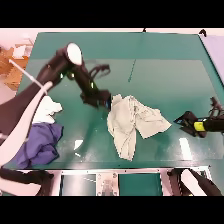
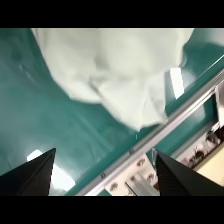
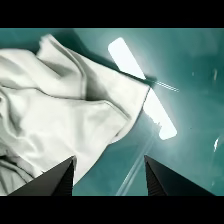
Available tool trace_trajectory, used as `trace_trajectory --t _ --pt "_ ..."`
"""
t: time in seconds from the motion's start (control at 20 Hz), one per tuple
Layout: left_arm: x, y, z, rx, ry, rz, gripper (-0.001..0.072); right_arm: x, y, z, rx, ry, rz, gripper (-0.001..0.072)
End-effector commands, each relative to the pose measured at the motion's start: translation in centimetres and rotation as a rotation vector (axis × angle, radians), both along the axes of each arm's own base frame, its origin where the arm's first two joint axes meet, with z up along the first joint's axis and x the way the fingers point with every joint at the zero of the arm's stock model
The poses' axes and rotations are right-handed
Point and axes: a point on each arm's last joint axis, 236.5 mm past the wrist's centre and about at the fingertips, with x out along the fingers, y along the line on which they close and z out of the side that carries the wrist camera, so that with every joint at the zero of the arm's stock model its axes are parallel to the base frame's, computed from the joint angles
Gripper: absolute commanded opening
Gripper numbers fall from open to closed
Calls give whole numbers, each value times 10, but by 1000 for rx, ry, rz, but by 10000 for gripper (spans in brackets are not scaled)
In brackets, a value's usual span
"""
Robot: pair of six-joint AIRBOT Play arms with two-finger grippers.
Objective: Fold the shirts.
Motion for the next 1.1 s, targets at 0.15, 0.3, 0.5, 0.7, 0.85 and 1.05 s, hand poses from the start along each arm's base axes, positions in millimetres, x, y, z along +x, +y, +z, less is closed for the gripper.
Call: trace_trajectory --t 0.15,0.3,0.5,0.7,0.85,1.05 --pt "-122 -18 -107 -121 135 293 720 9 34 -52 199 -3 1 486" --pt "-118 -53 -118 -280 130 418 720 20 44 -57 262 -13 9 486" --pt "-110 -80 -137 -291 105 419 644 21 53 -71 281 16 30 396" --pt "-84 -97 -115 -355 19 376 33 44 56 -61 298 -79 56 17" --pt "-65 -94 -95 -370 -26 319 26 68 45 -37 276 -150 87 17" --pt "-12 -28 -27 -289 -202 269 26 114 27 49 250 -313 159 16"
